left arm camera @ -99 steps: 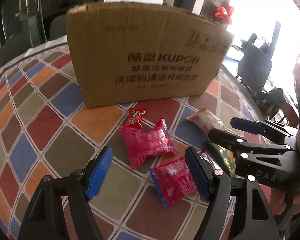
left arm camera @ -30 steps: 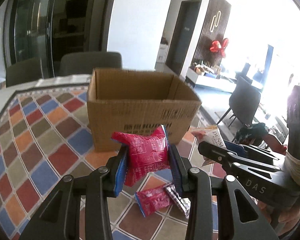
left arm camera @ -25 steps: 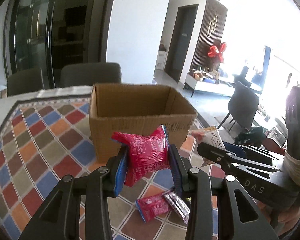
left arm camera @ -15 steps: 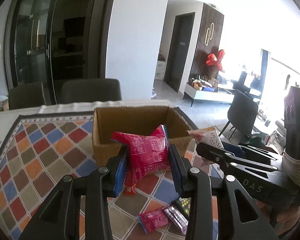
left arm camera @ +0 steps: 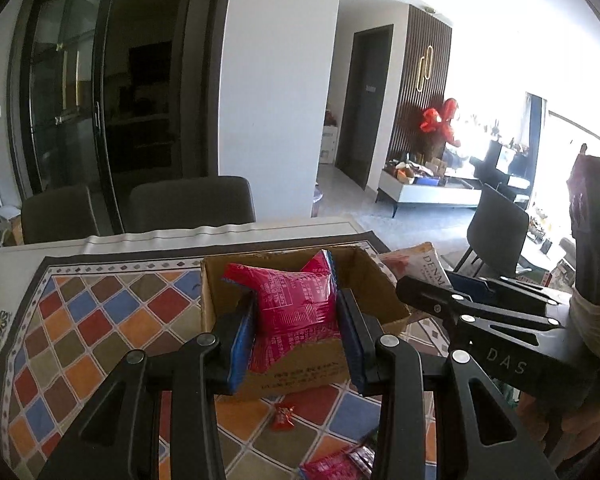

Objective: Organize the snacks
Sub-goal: 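Carry pink packet and DENMAS bag into the box and open both tools, then withdraw both tools from the box toward the remaining packs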

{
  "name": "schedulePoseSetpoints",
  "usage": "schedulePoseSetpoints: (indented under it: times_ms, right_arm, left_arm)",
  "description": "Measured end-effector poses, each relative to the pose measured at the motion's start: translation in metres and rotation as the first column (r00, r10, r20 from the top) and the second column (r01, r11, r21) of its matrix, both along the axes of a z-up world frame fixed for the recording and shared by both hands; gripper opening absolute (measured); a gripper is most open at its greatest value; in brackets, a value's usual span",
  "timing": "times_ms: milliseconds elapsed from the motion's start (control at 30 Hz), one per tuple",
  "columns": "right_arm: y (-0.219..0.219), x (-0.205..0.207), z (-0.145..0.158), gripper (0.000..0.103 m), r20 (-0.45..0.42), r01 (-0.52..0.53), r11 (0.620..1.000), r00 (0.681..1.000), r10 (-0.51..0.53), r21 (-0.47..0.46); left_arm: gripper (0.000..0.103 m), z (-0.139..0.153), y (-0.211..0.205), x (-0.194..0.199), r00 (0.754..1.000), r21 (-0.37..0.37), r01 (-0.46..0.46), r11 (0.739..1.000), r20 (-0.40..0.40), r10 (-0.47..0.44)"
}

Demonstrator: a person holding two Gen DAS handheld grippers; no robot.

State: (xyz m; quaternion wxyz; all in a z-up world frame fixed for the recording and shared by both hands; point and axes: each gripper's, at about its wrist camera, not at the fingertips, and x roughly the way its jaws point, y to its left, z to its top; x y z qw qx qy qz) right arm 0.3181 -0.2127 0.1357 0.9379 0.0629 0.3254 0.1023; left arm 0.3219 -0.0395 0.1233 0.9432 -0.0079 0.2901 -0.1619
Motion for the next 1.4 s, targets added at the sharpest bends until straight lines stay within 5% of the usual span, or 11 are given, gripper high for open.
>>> schedulePoseSetpoints:
  times_ms: [633, 867, 967, 1200, 1400]
  right_arm:
    - [0.004, 0.081, -0.029, 0.034, -0.145, -0.021, 0.999, 0.989, 0.015, -0.039]
    - [0.001, 0.094, -0.036, 0.036, -0.154, -0.001, 0.998, 0.988, -0.008, -0.055]
    - [0.000, 0.092, -0.037, 0.060, -0.149, 0.023, 0.997, 0.988, -0.034, -0.079]
    - [-0.006, 0.052, -0.026, 0.083, -0.029, 0.119, 0.985, 0.992, -0.123, -0.123]
    - [-0.002, 0.002, -0.013, 0.086, 0.123, 0.163, 0.978, 0.981, -0.147, -0.132]
  left_arm:
    - [0.041, -0.036, -0.012, 0.087, 0.992, 0.084, -0.011, 0.996, -0.128, 0.021]
    - [0.054, -0.039, -0.013, 0.097, 0.990, 0.117, -0.037, 0.992, -0.133, 0.053]
    - [0.058, -0.038, -0.008, 0.088, 0.991, 0.120, -0.055, 0.991, -0.117, 0.069]
    - [0.062, -0.036, 0.002, 0.051, 0.992, 0.095, -0.075, 0.993, -0.091, 0.084]
    - [0.066, -0.031, 0.005, 0.014, 0.995, 0.087, -0.080, 0.993, -0.050, 0.085]
